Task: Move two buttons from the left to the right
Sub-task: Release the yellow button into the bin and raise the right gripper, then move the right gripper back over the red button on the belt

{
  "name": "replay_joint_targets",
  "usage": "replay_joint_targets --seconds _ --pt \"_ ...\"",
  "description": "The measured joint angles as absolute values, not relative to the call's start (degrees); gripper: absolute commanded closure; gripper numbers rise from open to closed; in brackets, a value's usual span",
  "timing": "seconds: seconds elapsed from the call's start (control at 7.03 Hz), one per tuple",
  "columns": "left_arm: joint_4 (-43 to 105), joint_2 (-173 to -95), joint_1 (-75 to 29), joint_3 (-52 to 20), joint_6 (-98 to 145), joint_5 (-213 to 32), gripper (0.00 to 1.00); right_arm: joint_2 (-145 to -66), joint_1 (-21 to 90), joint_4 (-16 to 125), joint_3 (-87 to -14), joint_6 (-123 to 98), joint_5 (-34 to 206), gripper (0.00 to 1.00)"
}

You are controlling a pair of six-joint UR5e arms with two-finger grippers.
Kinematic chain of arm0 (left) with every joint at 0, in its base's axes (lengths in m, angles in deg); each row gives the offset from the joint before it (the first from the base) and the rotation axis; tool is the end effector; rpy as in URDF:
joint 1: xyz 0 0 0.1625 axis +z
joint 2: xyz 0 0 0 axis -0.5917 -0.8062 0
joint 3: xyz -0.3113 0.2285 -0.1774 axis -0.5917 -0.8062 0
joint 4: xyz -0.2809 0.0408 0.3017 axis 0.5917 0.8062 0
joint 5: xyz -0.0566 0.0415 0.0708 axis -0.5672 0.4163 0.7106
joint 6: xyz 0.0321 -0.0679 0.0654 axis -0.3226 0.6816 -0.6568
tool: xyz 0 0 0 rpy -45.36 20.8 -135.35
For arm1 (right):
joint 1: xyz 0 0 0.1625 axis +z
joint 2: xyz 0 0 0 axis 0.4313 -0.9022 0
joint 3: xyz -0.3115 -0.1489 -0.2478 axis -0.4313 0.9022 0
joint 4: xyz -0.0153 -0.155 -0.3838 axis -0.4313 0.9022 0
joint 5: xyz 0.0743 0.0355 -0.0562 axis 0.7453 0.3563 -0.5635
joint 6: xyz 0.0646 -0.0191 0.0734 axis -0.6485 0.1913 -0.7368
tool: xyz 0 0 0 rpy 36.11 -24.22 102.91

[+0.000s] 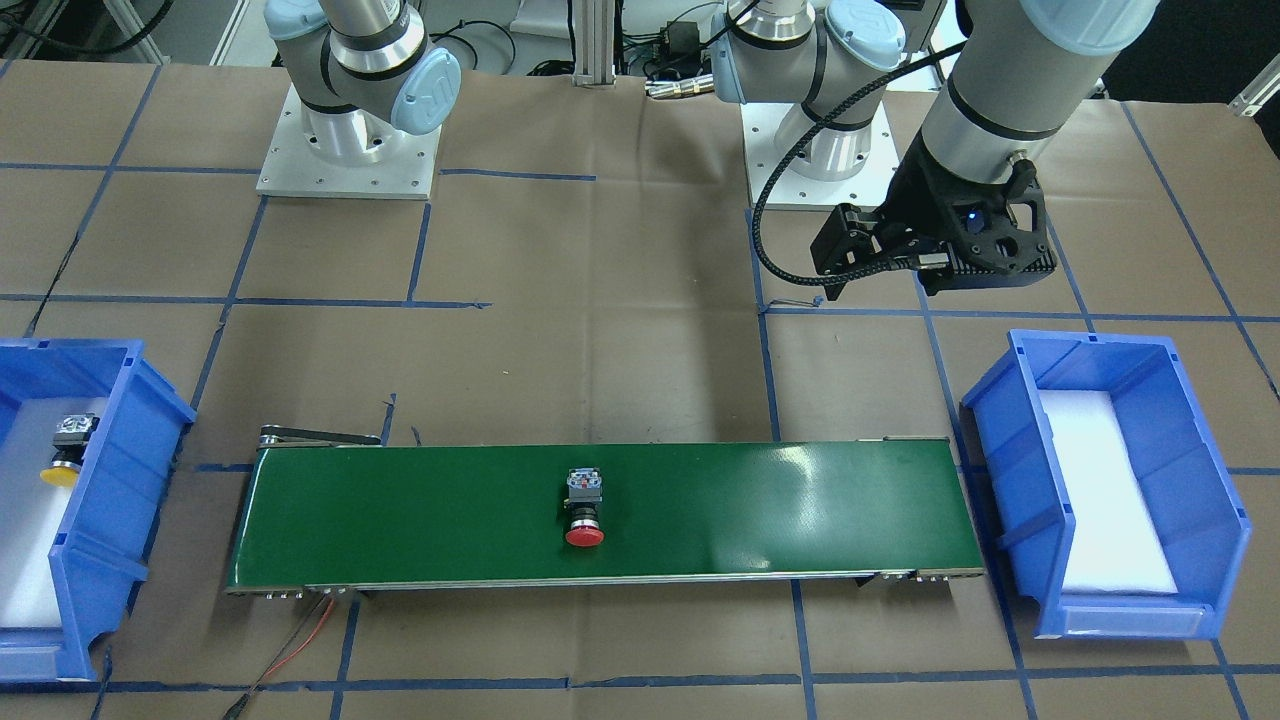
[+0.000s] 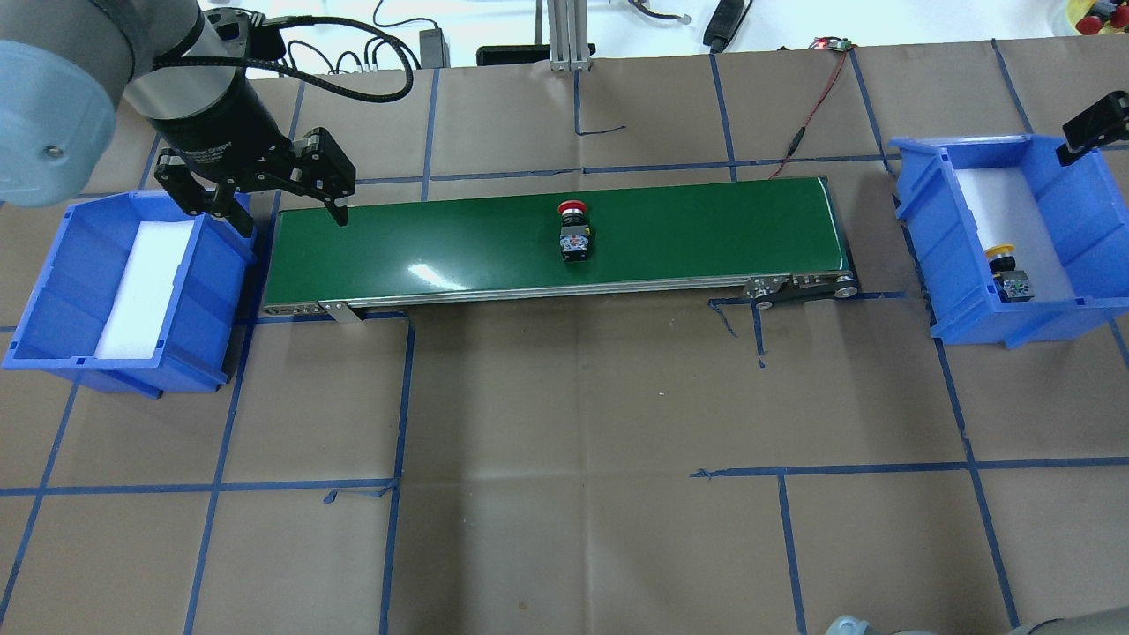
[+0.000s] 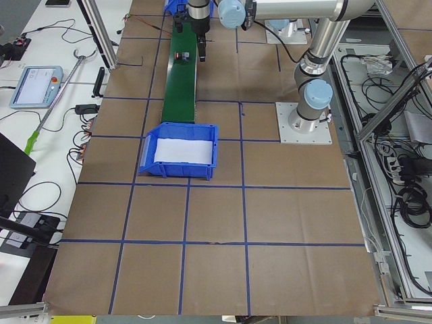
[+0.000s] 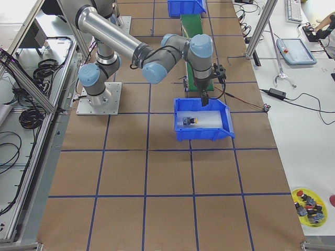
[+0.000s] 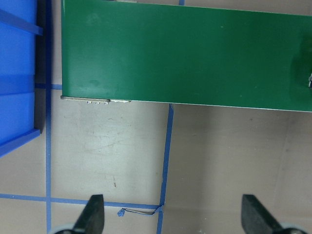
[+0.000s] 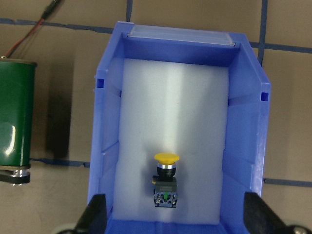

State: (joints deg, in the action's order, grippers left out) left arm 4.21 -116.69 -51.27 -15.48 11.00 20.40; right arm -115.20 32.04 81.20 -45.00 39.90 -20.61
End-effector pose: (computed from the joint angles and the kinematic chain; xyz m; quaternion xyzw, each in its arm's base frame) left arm -0.1127 -0.5088 0.4680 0.0429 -0.9990 -0.0145 0.0054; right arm -0.1863 -0.5624 0.4377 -0.0348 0.9967 -0.0718 0.0173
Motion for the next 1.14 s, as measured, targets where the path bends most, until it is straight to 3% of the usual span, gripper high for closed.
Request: replay_joint_targets --seconds 0.43,1.14 --pt "4.21 -116.70 -51.26 -15.50 11.00 20.34 0.00 -115.47 39.39 66.94 -38.93 25.25 -21.59 0.00" --pt "4.21 -116.70 -51.26 -15.50 10.92 20.31 0.00 -115.91 56.69 72.30 -40.37 8.12 -24.41 0.00"
